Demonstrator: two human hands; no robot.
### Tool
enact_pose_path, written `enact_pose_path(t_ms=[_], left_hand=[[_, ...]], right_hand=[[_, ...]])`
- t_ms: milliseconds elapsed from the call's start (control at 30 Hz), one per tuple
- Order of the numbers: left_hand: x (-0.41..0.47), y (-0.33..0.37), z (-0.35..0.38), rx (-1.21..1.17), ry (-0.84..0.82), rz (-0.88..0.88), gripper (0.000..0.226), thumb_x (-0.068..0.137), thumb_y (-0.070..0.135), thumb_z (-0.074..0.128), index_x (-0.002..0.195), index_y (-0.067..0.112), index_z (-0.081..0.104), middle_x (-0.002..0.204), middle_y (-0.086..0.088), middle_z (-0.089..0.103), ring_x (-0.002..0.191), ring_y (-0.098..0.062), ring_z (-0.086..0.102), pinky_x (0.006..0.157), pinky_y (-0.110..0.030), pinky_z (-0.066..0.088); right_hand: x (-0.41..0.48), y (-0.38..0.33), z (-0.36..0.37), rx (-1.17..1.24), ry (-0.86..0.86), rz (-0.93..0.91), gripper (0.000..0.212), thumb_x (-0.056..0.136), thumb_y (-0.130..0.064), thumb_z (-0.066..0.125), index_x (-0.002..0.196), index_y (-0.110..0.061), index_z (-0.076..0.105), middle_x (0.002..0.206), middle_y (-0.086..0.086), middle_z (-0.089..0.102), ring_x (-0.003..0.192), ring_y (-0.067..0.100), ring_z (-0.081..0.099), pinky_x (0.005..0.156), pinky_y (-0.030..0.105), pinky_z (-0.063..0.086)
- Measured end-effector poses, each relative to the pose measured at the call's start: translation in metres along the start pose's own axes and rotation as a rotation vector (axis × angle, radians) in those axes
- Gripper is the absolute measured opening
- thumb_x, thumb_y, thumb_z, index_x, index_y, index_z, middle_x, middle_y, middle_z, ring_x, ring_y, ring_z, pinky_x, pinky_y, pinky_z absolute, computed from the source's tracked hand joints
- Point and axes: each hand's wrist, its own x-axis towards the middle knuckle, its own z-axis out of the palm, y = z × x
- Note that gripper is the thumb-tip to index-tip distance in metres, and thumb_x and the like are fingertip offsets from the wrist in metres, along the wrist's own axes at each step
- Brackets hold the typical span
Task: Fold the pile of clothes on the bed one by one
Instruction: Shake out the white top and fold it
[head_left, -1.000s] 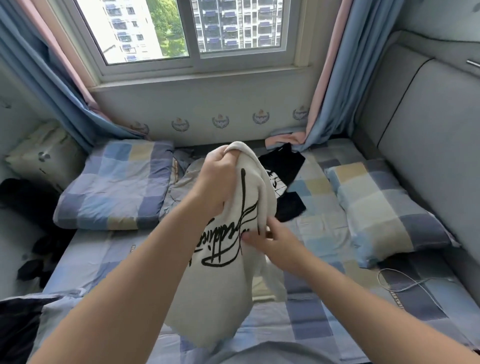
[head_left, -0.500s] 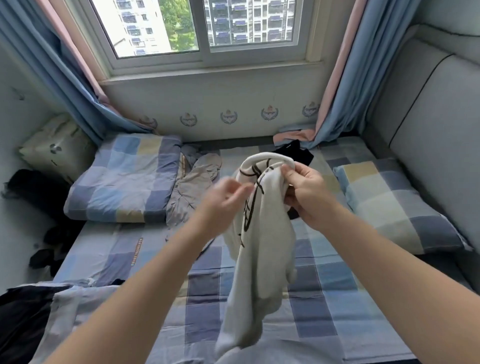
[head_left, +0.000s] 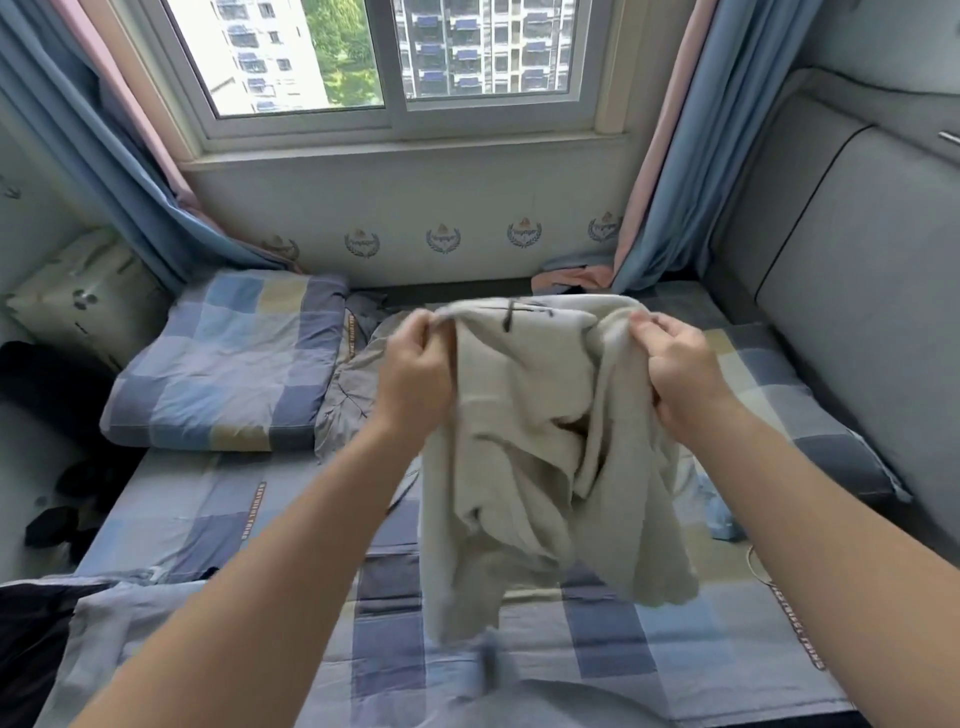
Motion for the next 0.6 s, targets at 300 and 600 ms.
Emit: enact_pose_path(t_ms=[300, 600], left_hand=[[0.01, 0.067, 0.008, -0.074, -0.337, -0.077, 0.023, 0.09, 0.032, 0.063, 0.083, 0.011, 0.067, 0.077, -0.008, 0.046, 0.072, -0.021, 0.042, 0.065, -0.036, 0.036], [0.03, -0.014, -0.04, 0.523, -0.052, -0.126, 0.021, 0.085, 0.036, 0.077, 0.092, 0.021, 0.064, 0.089, 0.002, 0.065, 0.082, -0.016, 0.062, 0.075, -0.031, 0.051]], right_hand=[[-0.067, 0.018, 0.052, -0.232, -0.594, -0.193, 0.065, 0.081, -0.022, 0.082, 0.133, -0.032, 0.044, 0.112, -0.02, 0.065, 0.109, 0.0, 0.062, 0.092, 0.028, 0.054], [-0.042, -0.02, 0.061, -0.169, -0.611, -0.075, 0.018, 0.09, -0.014, 0.073, 0.107, -0.007, 0.069, 0.091, 0.006, 0.073, 0.08, 0.016, 0.069, 0.068, 0.033, 0.057]])
